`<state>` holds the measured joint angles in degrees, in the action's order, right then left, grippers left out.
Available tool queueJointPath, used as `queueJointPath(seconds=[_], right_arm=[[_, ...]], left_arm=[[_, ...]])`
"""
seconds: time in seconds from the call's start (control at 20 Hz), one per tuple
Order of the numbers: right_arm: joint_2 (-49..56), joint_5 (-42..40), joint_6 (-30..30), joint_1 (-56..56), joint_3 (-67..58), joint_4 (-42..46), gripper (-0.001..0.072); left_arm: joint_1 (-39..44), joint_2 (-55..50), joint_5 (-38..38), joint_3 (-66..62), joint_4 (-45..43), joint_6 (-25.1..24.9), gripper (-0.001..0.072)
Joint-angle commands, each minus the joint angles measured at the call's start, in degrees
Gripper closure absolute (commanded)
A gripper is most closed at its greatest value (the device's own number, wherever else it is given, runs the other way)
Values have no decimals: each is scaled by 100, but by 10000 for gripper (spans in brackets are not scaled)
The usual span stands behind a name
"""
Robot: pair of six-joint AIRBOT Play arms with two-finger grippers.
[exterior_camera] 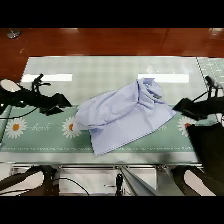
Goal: Fold the shirts.
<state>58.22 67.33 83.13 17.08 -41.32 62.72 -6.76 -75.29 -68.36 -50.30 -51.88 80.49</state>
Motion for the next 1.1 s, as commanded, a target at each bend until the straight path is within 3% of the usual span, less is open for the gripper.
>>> queueJointPath(seconds=[0.0,0.1,0.15,0.2,0.25,0.45,0.7,1.05], right_arm=[[-380,-35,-247,-332,1047,-671,96],[-380,-4,-238,-756,1174,-673,96],[-380,-7,-192,-992,1209,-673,96],[-380,-4,-90,-1257,1241,-673,96],[-378,-9,46,-1537,1281,-675,96],[-278,-96,518,-2765,1322,-809,96],[264,-564,531,-4072,1322,-1878,96],[1056,-1810,278,-4476,1259,-3069,96]], left_arm=[[269,-798,-304,20,610,-251,6],[544,-1008,-284,20,651,-428,11],[656,-1054,-264,7,715,-612,142],[732,-1067,-269,-11,739,-787,583],[789,-1062,-278,-42,782,-997,688],[813,-1060,-334,-269,785,-1023,688],[815,-1040,-409,-448,785,-1023,688],[822,-1040,-461,-450,785,-1021,688]])
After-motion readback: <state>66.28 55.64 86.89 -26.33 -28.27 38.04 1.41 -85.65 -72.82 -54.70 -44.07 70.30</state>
